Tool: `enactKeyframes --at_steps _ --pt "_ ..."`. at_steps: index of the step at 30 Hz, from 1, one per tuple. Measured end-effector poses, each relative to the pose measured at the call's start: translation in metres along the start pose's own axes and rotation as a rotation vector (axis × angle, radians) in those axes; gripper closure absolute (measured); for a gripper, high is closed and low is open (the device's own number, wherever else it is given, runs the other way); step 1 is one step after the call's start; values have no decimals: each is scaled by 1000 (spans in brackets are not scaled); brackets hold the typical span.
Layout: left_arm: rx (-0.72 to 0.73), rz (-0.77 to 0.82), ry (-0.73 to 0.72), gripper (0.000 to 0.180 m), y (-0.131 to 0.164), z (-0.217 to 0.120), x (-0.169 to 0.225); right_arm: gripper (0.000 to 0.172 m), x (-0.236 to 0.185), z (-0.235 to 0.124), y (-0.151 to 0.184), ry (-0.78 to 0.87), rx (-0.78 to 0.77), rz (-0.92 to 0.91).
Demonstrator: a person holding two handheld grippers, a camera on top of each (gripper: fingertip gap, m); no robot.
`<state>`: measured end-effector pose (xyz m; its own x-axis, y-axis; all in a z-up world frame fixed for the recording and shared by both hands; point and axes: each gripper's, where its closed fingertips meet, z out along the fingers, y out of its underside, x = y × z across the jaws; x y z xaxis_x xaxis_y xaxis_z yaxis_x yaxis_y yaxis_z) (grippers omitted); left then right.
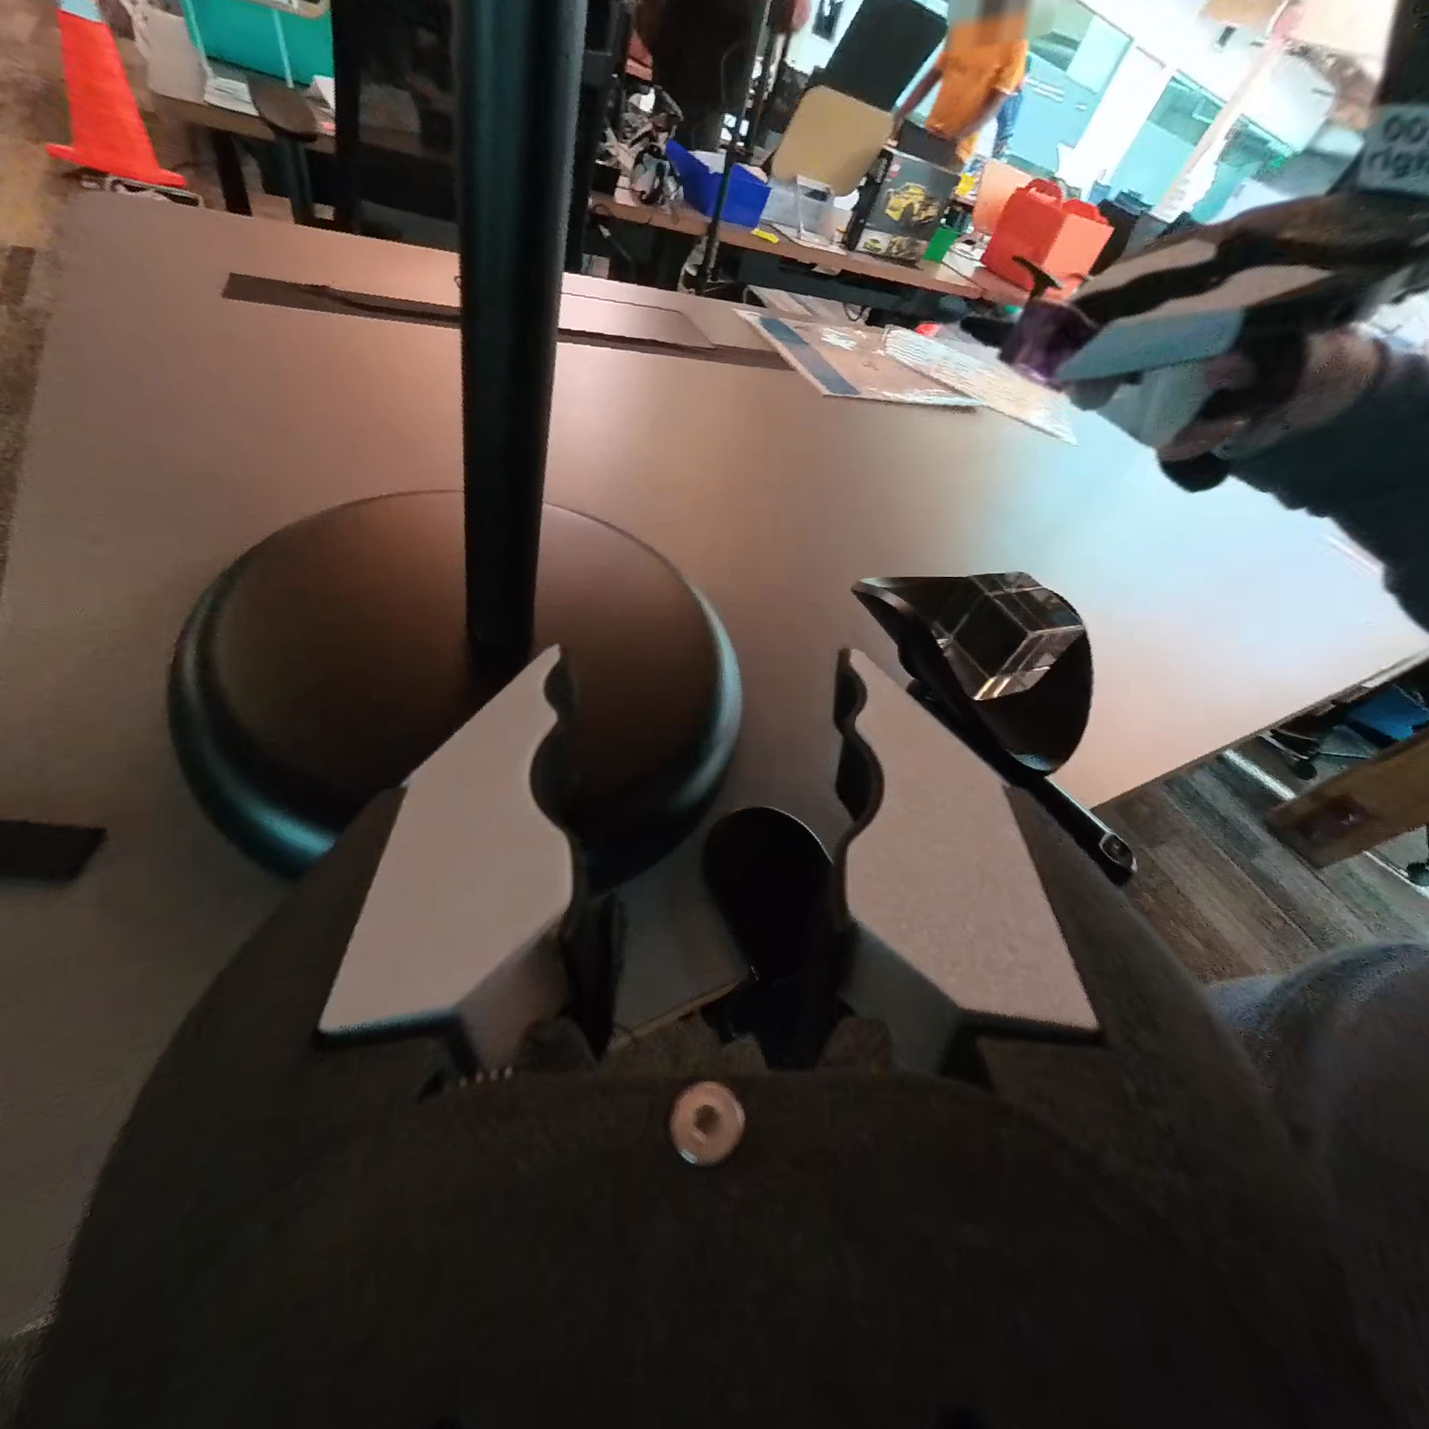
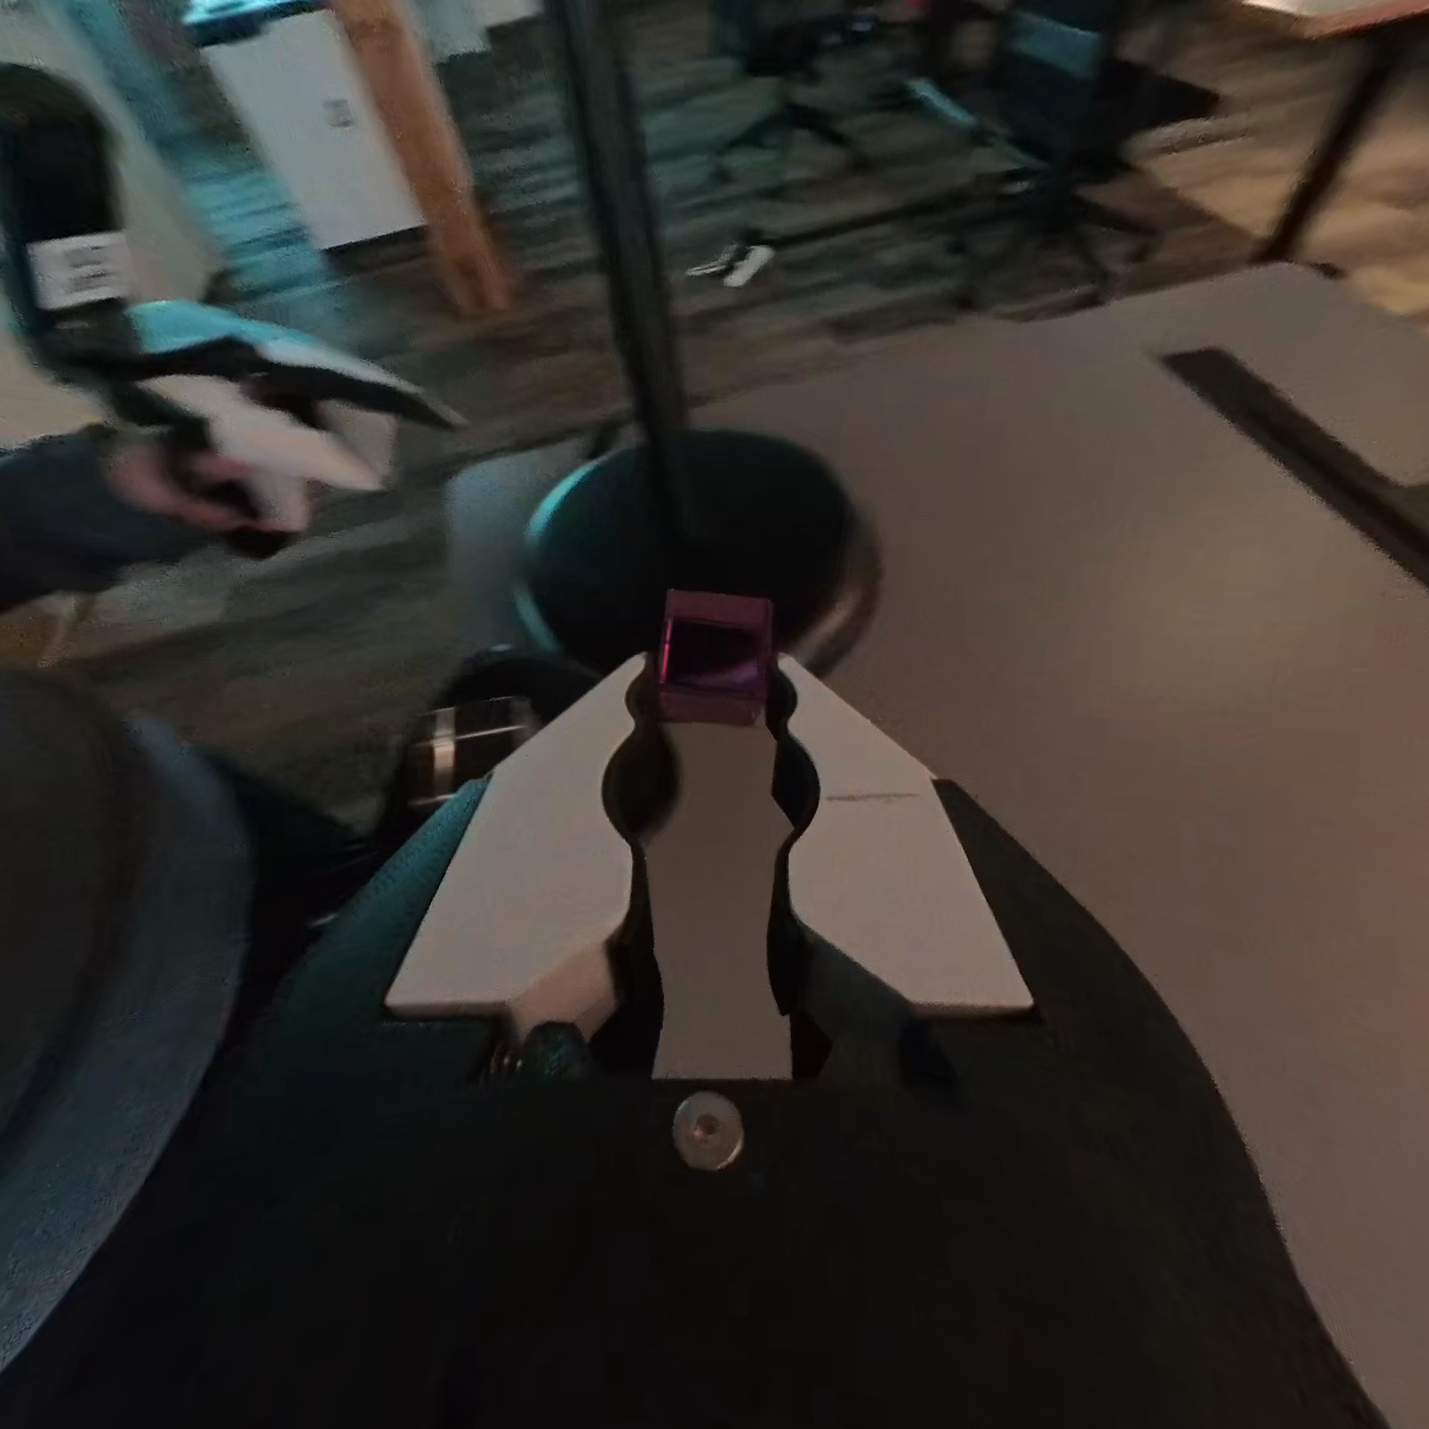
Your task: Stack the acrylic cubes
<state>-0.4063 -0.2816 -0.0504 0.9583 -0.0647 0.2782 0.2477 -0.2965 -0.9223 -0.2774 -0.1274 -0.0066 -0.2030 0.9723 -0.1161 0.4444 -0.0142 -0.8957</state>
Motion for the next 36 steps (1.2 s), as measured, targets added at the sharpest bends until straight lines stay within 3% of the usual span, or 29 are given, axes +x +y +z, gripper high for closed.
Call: enactKeyframes --at_steps 3,8,18,27,31,36 --pt "2 10 33 114 1 -2 4 147 -50 2 -2 -125 -52 -46" --pt "-1 20 67 114 3 -8 8 147 -81 27 16 -173 -146 -83" --pt "-12 20 53 113 6 -23 -2 147 -87 40 40 -178 -199 -105" --pt "-1 27 57 113 -2 -11 -4 143 -84 43 54 -191 -271 -152" --pt "24 27 21 109 -7 -11 -8 117 -76 35 28 -141 -174 -147" --pt "111 -5 -129 99 -15 -35 -30 95 -65 18 -58 9 165 -252"
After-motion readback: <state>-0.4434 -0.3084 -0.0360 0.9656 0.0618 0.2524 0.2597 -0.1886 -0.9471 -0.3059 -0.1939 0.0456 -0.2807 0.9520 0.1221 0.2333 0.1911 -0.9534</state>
